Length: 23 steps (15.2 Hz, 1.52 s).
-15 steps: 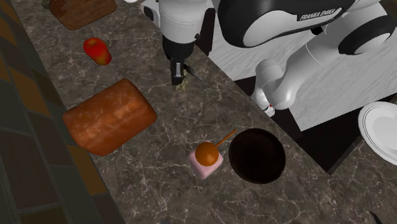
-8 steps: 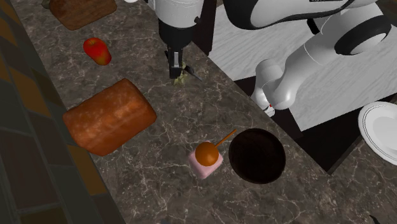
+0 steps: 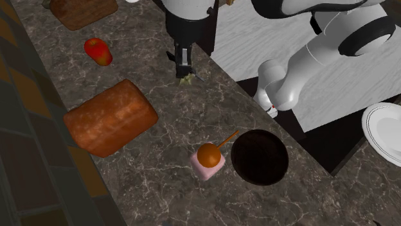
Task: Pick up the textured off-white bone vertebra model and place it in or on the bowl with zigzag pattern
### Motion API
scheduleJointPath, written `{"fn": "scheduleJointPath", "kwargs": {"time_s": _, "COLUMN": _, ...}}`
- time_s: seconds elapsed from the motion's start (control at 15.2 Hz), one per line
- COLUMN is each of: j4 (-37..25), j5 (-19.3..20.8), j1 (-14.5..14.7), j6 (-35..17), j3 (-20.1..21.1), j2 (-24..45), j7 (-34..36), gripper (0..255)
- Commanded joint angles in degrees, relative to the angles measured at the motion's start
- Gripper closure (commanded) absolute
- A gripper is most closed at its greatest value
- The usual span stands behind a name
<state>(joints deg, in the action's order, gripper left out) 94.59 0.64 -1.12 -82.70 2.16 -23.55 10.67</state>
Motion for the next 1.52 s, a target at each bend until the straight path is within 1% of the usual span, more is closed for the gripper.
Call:
{"fn": "scheduleJointPath", "kwargs": {"time_s": 0.0, "j4": 0.57, "j5": -0.38, "j1": 0.73, "j6": 1.09, "j3": 2.14, "j2": -1.61, "j7": 2.87, "gripper": 255}}
{"fn": "scheduleJointPath", "kwargs": {"time_s": 0.33, "j4": 1.88, "j5": -1.79, "j1": 2.23, "j6": 3.14, "j3": 7.07, "j2": -4.96, "j7": 9.23, "gripper": 255}}
{"fn": "scheduleJointPath", "kwargs": {"time_s": 0.73, "j4": 1.18, "j5": -3.95, "j1": 3.80, "j6": 5.78, "j3": 13.44, "j2": -7.08, "j7": 17.23, "gripper": 255}}
{"fn": "scheduleJointPath", "kwargs": {"time_s": 1.06, "j4": -1.29, "j5": -5.78, "j1": 4.76, "j6": 8.00, "j3": 19.28, "j2": -7.17, "j7": 24.31, "gripper": 255}}
{"fn": "scheduleJointPath", "kwargs": {"time_s": 1.45, "j4": -6.35, "j5": -7.37, "j1": 5.17, "j6": 10.50, "j3": 27.04, "j2": -5.21, "j7": 33.11, "gripper": 255}}
